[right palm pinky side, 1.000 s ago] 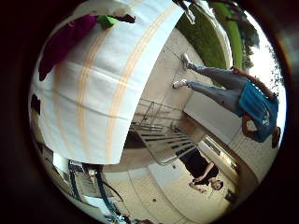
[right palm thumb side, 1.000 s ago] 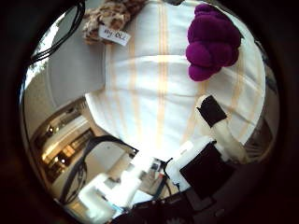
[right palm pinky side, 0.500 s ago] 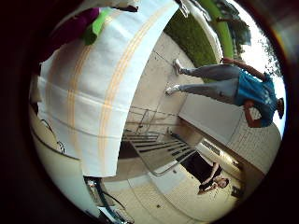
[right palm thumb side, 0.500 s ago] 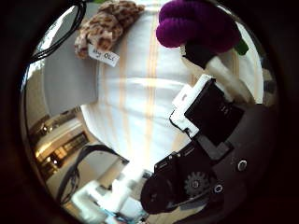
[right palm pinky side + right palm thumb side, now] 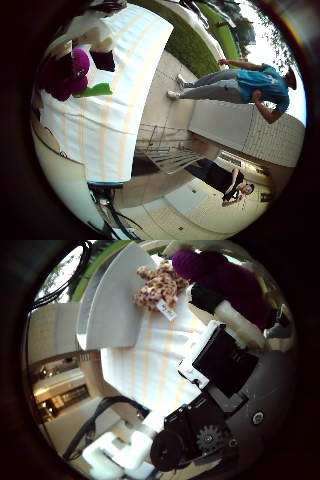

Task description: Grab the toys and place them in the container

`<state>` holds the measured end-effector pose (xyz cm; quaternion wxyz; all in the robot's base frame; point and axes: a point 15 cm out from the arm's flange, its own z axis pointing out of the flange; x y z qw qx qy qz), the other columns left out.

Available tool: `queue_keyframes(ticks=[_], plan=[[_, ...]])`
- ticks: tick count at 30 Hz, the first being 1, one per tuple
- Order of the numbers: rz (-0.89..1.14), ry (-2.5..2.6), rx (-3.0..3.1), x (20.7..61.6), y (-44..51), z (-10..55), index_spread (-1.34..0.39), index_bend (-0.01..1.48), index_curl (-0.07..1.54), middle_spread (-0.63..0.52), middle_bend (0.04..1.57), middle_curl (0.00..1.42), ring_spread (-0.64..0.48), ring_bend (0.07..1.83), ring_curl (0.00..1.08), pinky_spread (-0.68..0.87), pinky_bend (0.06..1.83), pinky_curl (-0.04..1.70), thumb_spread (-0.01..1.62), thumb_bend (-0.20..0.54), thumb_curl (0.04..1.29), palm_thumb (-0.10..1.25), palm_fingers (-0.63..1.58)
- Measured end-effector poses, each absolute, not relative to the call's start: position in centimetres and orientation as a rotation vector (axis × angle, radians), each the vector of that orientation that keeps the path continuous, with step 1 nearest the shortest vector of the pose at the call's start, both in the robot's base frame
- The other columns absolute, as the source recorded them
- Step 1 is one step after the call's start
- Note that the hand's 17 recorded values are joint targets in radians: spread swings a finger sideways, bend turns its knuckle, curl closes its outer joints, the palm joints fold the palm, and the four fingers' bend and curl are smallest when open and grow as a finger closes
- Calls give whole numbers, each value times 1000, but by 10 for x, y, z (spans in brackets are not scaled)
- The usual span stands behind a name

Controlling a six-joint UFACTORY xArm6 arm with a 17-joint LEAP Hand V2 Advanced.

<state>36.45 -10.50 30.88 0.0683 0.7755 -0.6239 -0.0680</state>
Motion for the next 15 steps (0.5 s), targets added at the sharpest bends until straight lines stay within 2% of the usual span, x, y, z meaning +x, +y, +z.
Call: queue_keyframes(ticks=[8,11,15], plan=[[-208,-1843,2515,358,12,445,-990,578,370,-234,1194,995,-112,1371,815,199,1445,772,1092,-18,639,967,909],[-184,-1830,2587,368,58,470,-1037,612,410,-235,1217,1016,-119,1401,830,185,1463,805,1098,-15,656,965,876],[-189,-1780,2673,385,131,473,-1070,633,447,-235,1235,1030,-123,1422,840,175,1476,828,1102,-15,668,962,850]])
